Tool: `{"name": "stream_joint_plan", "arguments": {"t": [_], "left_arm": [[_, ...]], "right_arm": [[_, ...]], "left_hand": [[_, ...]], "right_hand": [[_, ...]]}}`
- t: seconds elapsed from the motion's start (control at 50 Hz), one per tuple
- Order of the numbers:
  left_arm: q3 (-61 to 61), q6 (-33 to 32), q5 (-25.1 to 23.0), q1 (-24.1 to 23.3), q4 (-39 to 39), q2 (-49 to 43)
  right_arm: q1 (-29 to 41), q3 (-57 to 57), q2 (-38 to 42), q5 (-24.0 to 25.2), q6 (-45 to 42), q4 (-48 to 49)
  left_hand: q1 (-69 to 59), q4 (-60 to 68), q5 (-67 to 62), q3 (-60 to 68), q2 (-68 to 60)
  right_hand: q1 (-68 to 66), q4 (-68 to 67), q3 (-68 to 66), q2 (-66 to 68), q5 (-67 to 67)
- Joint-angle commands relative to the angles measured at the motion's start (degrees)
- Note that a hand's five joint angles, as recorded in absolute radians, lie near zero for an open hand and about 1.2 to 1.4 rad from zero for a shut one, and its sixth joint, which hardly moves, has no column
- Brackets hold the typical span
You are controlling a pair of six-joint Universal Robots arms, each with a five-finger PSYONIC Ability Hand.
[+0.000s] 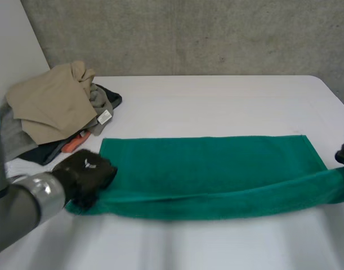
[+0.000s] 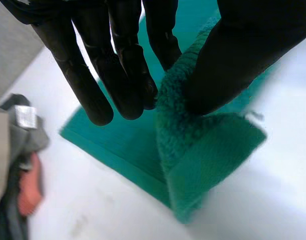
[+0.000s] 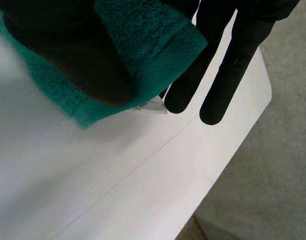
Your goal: Fold the laundry.
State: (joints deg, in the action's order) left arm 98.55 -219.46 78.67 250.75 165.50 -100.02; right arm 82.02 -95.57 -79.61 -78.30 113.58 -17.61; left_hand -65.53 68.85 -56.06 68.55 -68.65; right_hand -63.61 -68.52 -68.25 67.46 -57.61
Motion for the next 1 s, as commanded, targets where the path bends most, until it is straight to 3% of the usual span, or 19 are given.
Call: {"name": "stream_joint_plan", "arguments": {"t": [0.02,0.12,0.16,0.28,0.34,0.52,0.7,0.84,1.0], "left_arm": [[-16.08,0.26,4.29,0.00,13.17,-14.23],[-32.87,0.87,7.02,-0.18,18.97,-19.51],[-38.59,1.48,7.11,-0.27,26.42,-20.04],[-39.93,6.83,7.20,-0.27,51.37,-18.99],[-39.14,8.34,7.20,-0.01,52.91,-17.94],[-29.57,13.44,6.06,0.26,48.78,-18.02],[-19.89,13.09,3.68,-0.70,46.15,-24.78],[-12.51,12.83,4.21,-1.32,34.56,-22.95],[-1.26,8.96,4.82,-1.32,8.81,-9.33]], "right_arm": [[7.62,14.15,12.71,-7.73,4.54,10.13],[11.22,30.05,16.15,-11.96,9.09,20.20],[11.67,33.06,16.07,-11.96,12.26,26.11],[12.02,34.31,12.99,-11.52,26.23,48.51],[11.85,34.31,13.16,-11.26,27.39,49.07],[12.29,29.65,17.55,-7.75,27.66,42.23],[12.20,24.29,25.12,-5.11,26.96,32.47],[11.59,19.46,23.89,-4.76,24.06,23.34],[5.88,7.25,12.30,-4.93,12.03,6.73]], "left_hand": [[-14.47,11.15,-13.94,11.45,-11.35],[-14.47,11.15,-13.94,11.45,-11.35],[-14.47,11.15,-13.94,11.45,-11.35],[-14.47,11.15,-13.94,11.45,-11.35],[-14.47,11.15,-13.94,11.45,-11.35],[-14.47,11.15,-13.94,11.45,-11.35],[-14.47,11.15,-13.94,11.45,-11.35],[-14.47,11.15,-13.94,11.45,-11.35],[-14.47,11.15,-13.94,11.45,-11.35]], "right_hand": [[-16.39,-11.48,-11.75,12.54,-12.39],[-16.39,-11.48,-11.75,12.54,-12.39],[-16.39,-11.48,-11.75,12.54,-12.39],[-16.39,-11.48,-11.75,12.54,-12.39],[-16.39,-11.48,-11.75,12.54,-12.39],[-16.39,-11.48,-11.75,12.54,-12.39],[-16.39,-11.48,-11.75,12.54,-12.39],[-16.39,-11.48,-11.75,12.54,-12.39],[-16.39,-11.48,-11.75,12.54,-12.39]]}}
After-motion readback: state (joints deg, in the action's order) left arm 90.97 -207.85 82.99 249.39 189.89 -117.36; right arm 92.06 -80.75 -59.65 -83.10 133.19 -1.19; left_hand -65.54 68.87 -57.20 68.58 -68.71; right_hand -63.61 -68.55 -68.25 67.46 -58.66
